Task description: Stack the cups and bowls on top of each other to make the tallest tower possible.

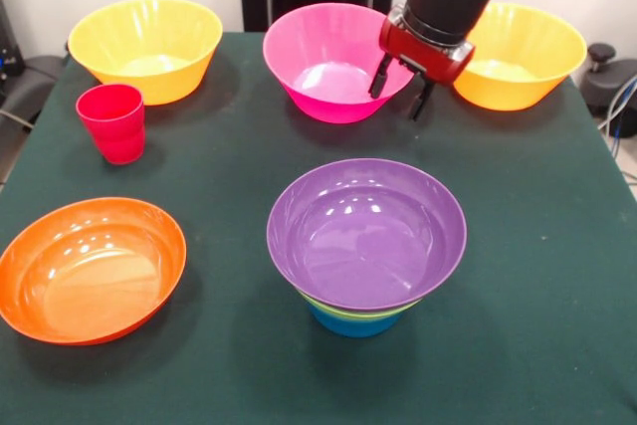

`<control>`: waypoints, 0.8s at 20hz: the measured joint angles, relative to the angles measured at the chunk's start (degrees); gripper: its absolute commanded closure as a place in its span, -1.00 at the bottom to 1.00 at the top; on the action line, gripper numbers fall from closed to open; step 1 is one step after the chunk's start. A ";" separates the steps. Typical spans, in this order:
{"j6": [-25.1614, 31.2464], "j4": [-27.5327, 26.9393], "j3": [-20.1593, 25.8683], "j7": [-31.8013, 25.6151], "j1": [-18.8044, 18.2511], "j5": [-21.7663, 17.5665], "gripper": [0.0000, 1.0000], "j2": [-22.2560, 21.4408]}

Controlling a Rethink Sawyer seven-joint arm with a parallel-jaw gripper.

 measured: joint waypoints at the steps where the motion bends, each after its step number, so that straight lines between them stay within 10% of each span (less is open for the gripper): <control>1: -0.01 0.28 -0.05 0.00 0.02 0.00 -1.00 -0.17; 16: -0.68 6.72 -0.30 0.00 1.07 0.00 -1.00 -2.64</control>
